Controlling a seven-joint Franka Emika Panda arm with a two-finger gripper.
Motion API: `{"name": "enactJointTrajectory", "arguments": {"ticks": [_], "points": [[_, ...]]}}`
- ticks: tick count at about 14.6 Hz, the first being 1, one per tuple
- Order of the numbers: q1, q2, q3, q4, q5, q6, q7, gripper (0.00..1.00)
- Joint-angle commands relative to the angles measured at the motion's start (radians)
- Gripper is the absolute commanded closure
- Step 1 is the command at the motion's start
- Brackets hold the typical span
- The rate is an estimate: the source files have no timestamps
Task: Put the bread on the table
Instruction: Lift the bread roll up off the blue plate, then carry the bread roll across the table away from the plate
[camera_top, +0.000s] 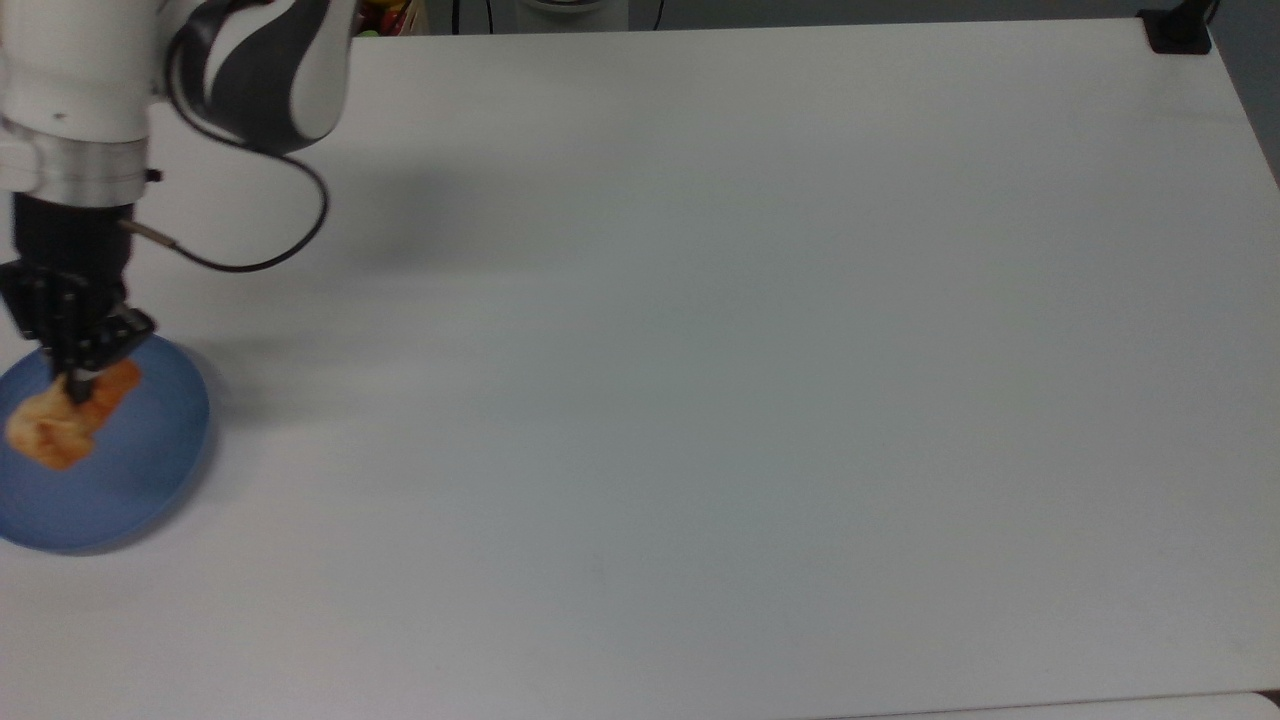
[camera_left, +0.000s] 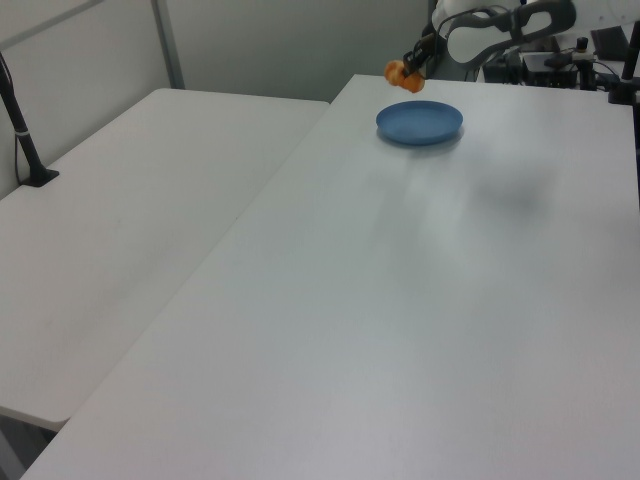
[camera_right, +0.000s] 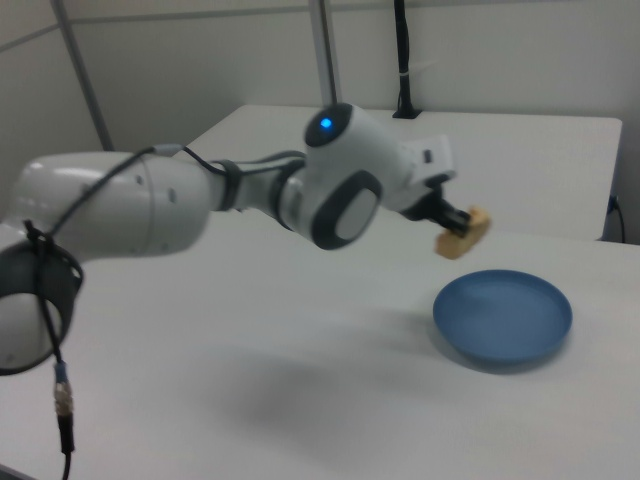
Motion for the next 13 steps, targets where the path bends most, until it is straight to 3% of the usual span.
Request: {"name": "enactJointTrajectory", "arguments": {"ticks": [1,3,6,13], "points": [[0.076,-0.182,0.055,-0.216,0.019,-0.102,0.058,1.0],[0.119,-0.235,0.09,-0.276,0.019,-0.123,0.108,1.0],[0.226,-0.267,0.103,-0.297,0.019,-0.223,0.199,1.0],[0.416,-0.226,0.277,-0.279,0.02,-0.246,0.565,1.0]]}}
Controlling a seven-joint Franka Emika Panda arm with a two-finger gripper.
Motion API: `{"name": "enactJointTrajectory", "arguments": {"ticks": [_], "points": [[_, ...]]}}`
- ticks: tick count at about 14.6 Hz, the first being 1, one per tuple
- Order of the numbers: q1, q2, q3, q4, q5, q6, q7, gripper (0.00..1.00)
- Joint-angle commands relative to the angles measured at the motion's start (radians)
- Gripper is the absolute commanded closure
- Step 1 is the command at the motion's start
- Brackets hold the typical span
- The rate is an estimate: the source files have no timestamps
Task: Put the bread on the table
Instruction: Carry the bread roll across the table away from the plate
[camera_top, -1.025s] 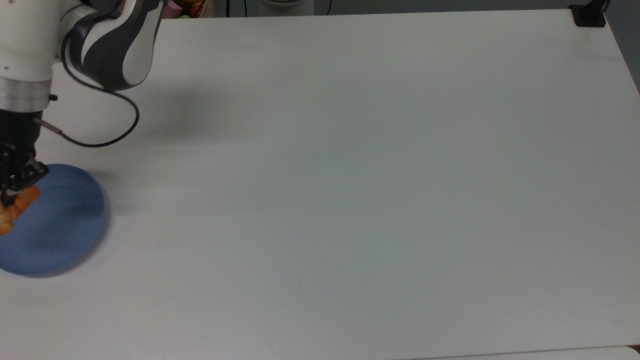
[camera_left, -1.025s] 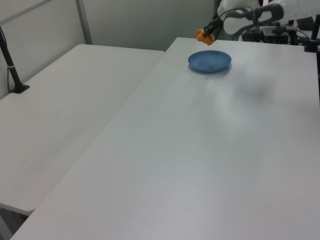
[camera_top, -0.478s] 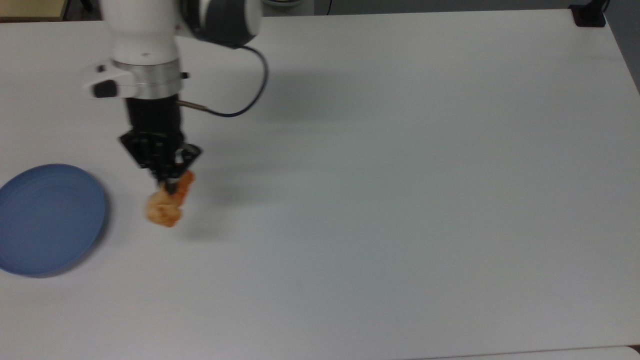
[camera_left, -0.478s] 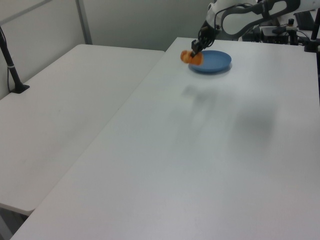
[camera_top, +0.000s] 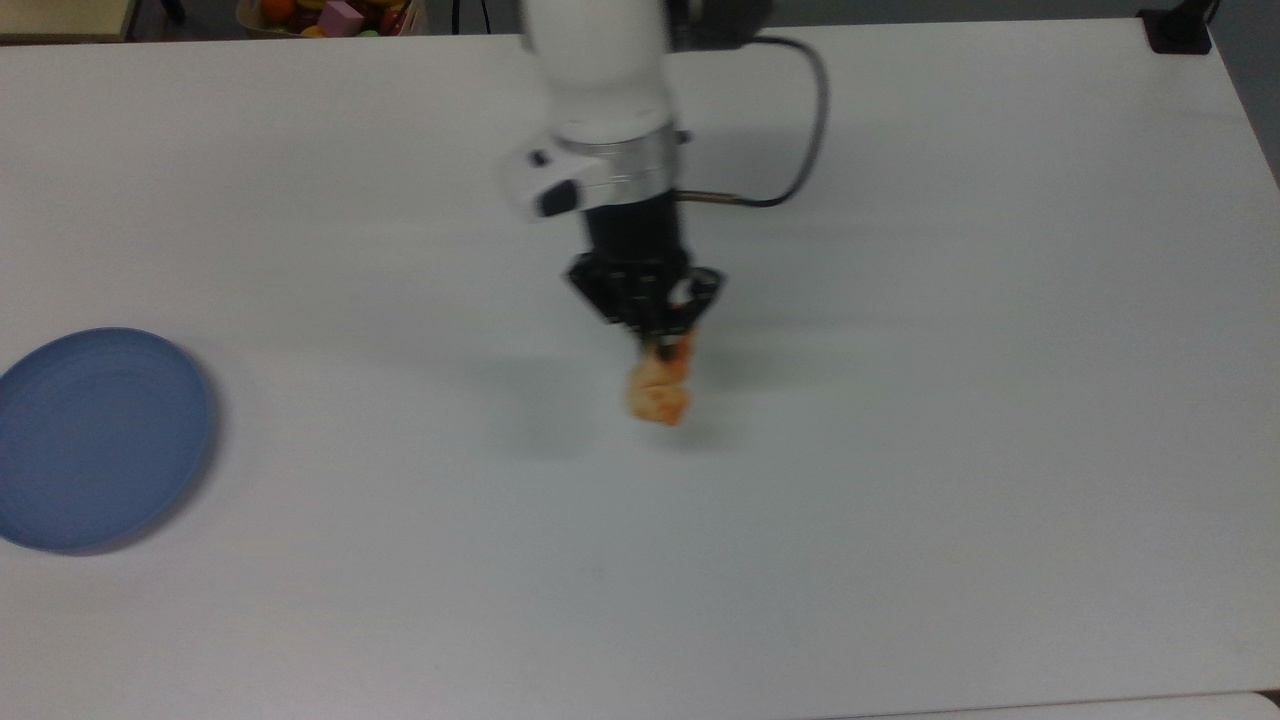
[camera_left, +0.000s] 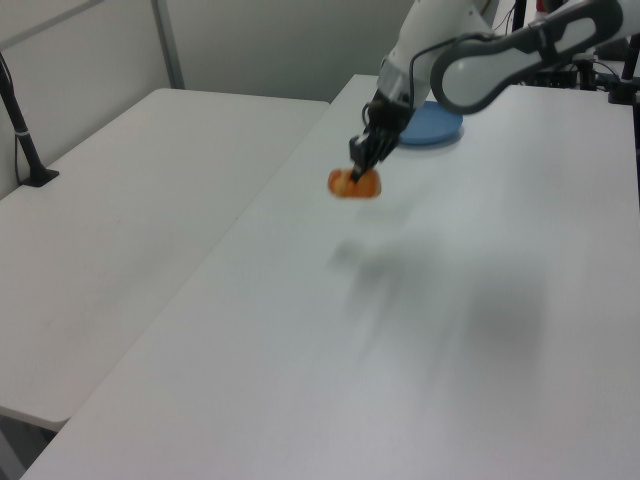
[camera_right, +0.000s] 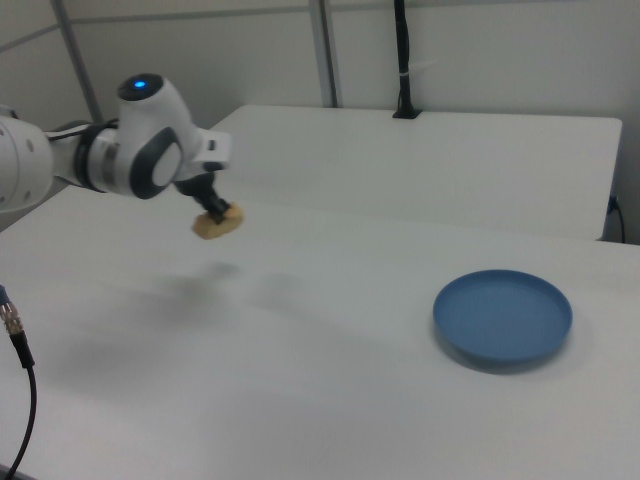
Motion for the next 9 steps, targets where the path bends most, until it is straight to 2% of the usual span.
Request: {"name": "enactJointTrajectory", "arguments": {"ticks": [1,4,6,9], "points": [[0.102,0.031,0.033,0.018,0.017,0.001,0.141,1.0],[0.218,0.117,0.033,0.098,0.014,0.001,0.245,1.0],[0.271,0.176,0.033,0.152,0.013,0.02,0.32,1.0],[0.338,0.249,0.033,0.198,0.011,0.169,0.437,1.0]]}}
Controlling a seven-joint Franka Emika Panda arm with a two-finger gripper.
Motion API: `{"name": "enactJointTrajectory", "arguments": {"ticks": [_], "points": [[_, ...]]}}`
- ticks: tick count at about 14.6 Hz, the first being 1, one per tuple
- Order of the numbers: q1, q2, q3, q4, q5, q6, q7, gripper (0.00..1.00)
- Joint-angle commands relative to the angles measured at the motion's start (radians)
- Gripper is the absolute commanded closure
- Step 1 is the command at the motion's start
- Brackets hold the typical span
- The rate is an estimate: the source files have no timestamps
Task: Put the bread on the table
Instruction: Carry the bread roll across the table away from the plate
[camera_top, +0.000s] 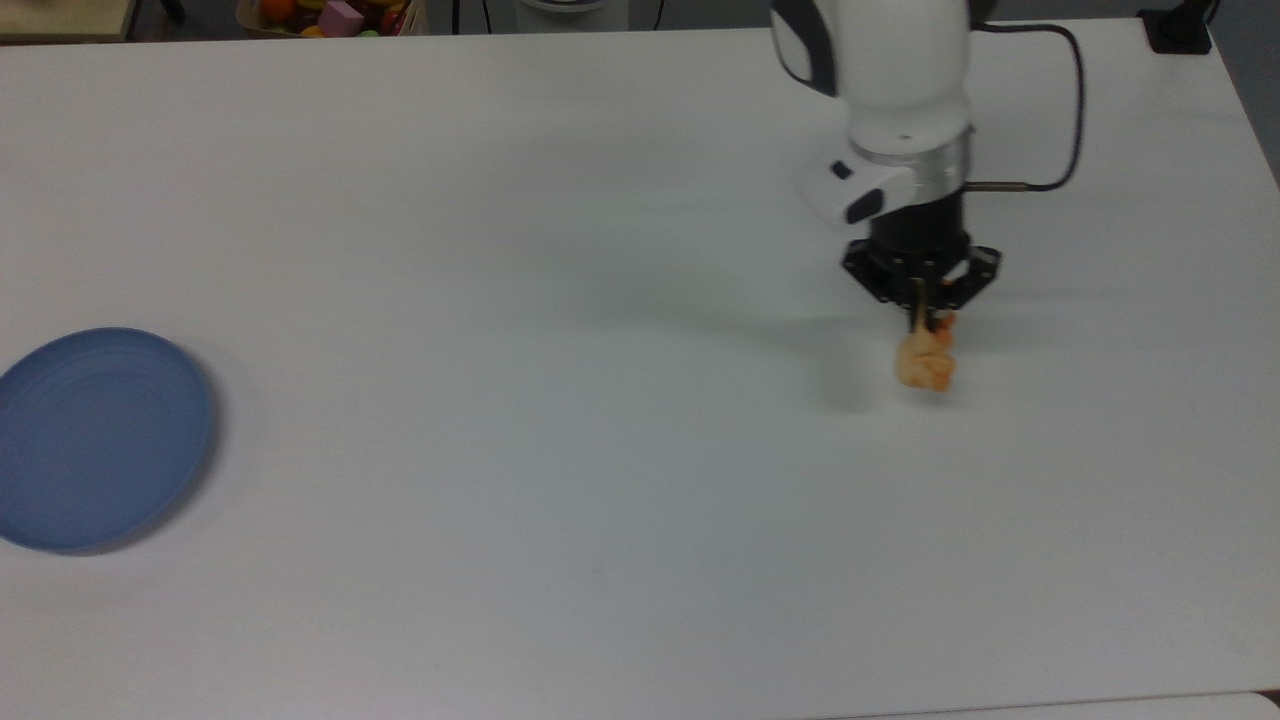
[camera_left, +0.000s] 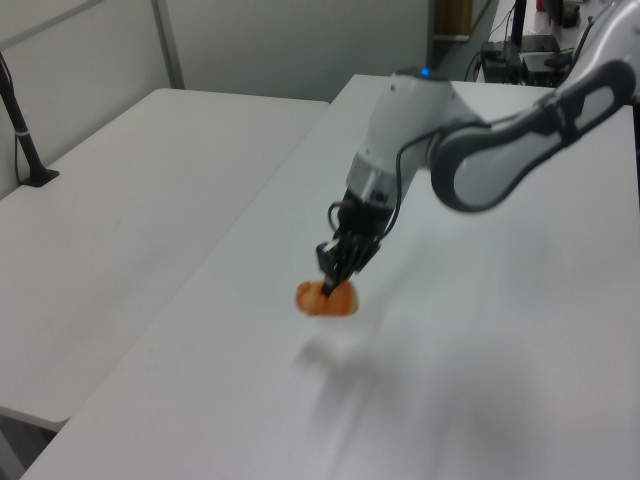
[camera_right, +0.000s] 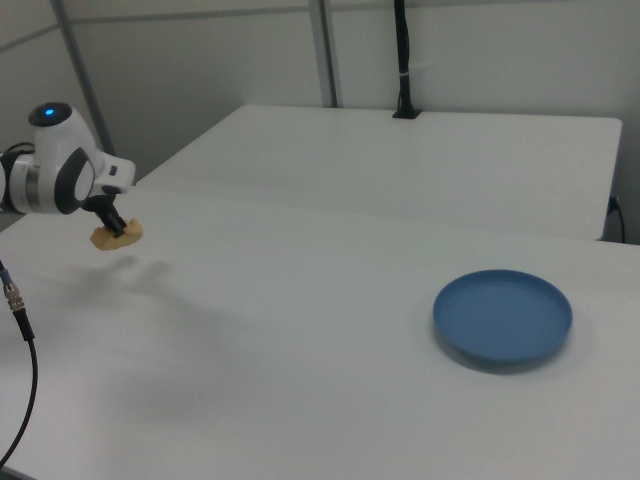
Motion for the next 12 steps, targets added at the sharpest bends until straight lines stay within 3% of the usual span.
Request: {"name": "enactJointTrajectory", "arguments": {"ticks": [1,7,12], "points": [[0.077,0.114,-0.013,0.098,0.011,0.175,0.127,1.0],[0.154,0.218,-0.016,0.172,0.001,0.301,0.298,0.99],[0.159,0.274,-0.016,0.171,-0.082,0.32,0.324,0.92]]}}
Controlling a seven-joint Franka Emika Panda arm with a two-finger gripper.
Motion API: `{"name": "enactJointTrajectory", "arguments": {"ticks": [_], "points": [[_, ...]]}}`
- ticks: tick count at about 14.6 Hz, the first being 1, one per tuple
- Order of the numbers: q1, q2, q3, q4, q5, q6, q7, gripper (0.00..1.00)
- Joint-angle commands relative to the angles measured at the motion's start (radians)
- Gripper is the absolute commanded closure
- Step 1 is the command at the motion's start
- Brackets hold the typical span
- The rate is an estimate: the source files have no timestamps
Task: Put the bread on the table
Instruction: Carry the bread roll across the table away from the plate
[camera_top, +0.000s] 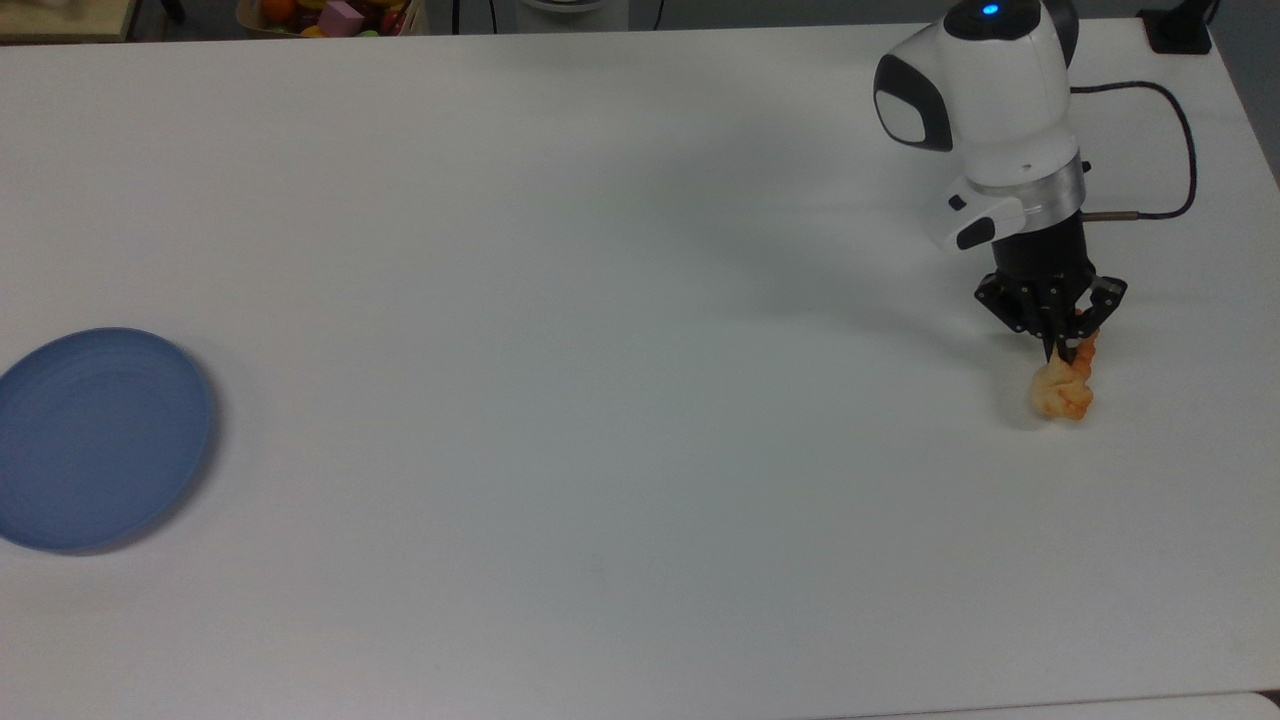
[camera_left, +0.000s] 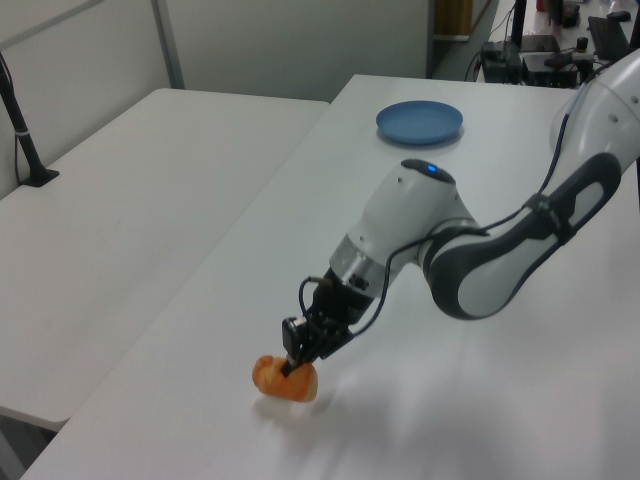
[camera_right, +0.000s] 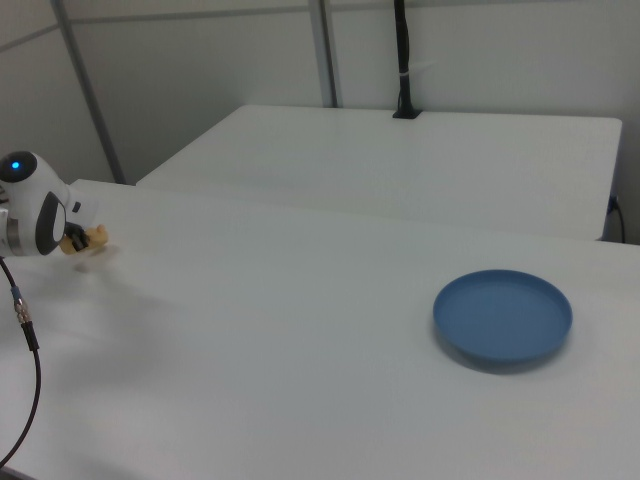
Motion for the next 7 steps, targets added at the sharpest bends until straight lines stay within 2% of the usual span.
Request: {"name": "enactJointTrajectory", "arguments": {"ticks": [1,3,5,7], "points": [[0.008,0.043,-0.015,0.029,-0.065,0.017,0.036,0.9],[0.002,0.043,-0.015,0.019,-0.1,0.014,0.034,0.82],[-0.012,0.042,-0.014,-0.005,-0.163,0.011,0.033,0.66],[-0.032,0.04,-0.014,-0.011,-0.181,0.008,0.031,0.61]]}}
